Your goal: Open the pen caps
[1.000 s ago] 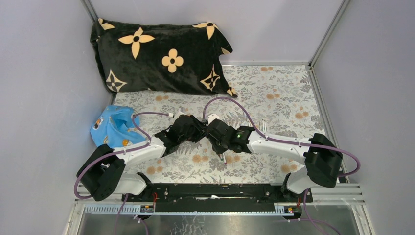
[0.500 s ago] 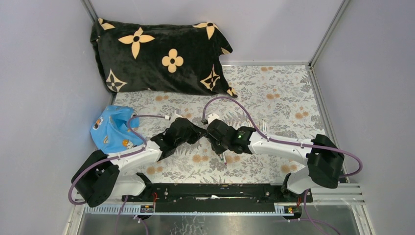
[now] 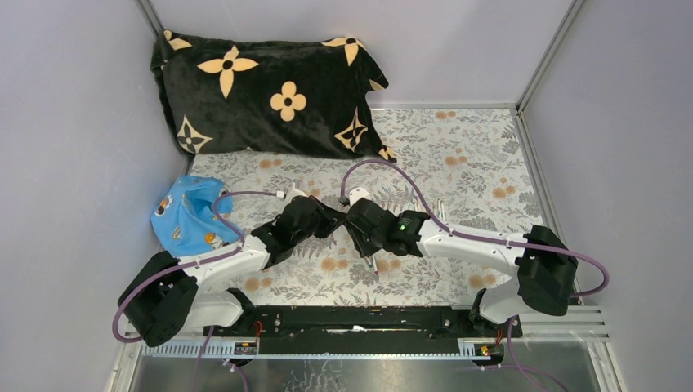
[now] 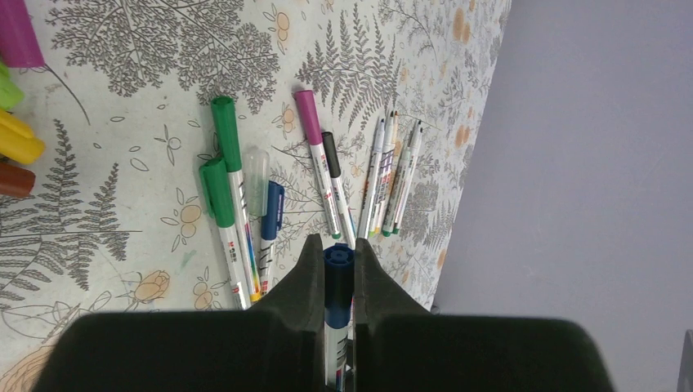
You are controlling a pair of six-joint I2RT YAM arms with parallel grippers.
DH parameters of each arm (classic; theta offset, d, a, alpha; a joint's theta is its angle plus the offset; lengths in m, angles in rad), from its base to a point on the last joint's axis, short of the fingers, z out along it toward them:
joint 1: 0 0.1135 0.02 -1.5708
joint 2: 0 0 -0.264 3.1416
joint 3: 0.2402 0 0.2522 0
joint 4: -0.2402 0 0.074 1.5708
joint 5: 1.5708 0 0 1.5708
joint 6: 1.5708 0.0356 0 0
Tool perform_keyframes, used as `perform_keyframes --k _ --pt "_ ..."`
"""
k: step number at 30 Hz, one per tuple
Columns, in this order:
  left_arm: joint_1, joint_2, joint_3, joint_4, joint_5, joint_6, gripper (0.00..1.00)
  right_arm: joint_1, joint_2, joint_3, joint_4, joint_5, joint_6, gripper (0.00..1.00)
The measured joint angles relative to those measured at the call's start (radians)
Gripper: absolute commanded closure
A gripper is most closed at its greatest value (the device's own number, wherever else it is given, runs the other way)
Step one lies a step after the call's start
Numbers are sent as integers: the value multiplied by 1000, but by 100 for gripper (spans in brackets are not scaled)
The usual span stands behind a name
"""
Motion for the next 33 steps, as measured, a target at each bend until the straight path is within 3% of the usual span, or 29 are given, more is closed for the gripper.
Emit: perform_keyframes --k 9,12,15,17,26,33 --pt "-4 0 0 39 7 -1 100 0 -6 13 -12 17 -2 62" --pt "-8 0 0 42 14 0 100 0 2 34 -11 18 -4 66" --pt "-16 -2 0 42 14 0 100 0 21 52 -2 27 -9 80" --pt "-18 -4 0 36 13 8 100 0 40 61 0 37 -16 100" --pt "-8 -5 17 -27 -18 57 100 0 55 26 68 35 -16 100" --pt "25 13 75 -69 48 99 100 -3 -34 -73 177 43 3 100"
